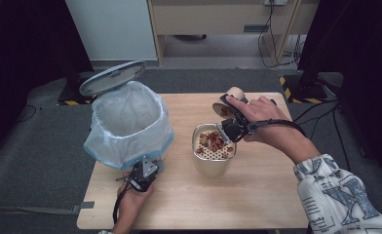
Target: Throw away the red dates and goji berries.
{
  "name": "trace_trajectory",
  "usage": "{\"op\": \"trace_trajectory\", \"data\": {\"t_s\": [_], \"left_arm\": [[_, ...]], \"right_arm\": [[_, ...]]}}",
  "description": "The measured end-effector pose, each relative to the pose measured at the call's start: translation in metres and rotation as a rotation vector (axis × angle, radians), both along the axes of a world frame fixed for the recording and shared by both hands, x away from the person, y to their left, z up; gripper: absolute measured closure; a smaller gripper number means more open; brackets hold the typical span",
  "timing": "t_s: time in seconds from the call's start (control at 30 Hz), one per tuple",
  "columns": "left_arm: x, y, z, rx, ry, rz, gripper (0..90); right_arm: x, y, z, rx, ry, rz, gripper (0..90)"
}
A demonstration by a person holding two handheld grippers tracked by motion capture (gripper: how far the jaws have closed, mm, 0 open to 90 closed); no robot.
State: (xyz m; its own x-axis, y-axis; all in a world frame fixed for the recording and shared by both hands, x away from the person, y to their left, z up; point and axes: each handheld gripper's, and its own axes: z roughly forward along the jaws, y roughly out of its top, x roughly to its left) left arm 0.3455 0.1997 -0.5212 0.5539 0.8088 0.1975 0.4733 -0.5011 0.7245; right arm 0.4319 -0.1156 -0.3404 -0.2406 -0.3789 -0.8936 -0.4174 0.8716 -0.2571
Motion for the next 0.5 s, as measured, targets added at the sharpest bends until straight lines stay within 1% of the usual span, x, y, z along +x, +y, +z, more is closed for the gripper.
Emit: {"op": "trace_trajectory", "data": {"t_s": [0.1,0.23,0.3,0.33,0.37,0.4,0.5], "left_arm": [[0.000,0.000,0.000,-0.001,0.001,0.000,89.8],[0.000,0.000,0.000,-0.003,0.001,0.000,89.8],[0.000,0.000,0.000,-0.003,0.000,0.001,89.8],[0.000,0.000,0.000,-0.003,0.001,0.001,89.8],[0.000,0.000,0.000,-0.003,0.000,0.001,89.8],[0.000,0.000,0.000,-0.003,0.000,0.001,89.8],[0.000,0.000,0.000,-0.003,0.000,0.001,89.8]], "right_arm": [[0.002,-0.002,0.002,0.038,0.025,-0.015,31.9],[0.006,-0.006,0.004,0.093,0.054,-0.017,31.9],[0.009,-0.009,0.005,0.131,0.071,-0.029,31.9],[0.010,-0.010,0.006,0.140,0.077,-0.033,31.9],[0.011,-0.012,0.006,0.164,0.092,-0.038,31.9],[0.012,-0.013,0.007,0.172,0.097,-0.041,31.9],[0.015,-0.017,0.009,0.220,0.116,-0.052,31.9]]}}
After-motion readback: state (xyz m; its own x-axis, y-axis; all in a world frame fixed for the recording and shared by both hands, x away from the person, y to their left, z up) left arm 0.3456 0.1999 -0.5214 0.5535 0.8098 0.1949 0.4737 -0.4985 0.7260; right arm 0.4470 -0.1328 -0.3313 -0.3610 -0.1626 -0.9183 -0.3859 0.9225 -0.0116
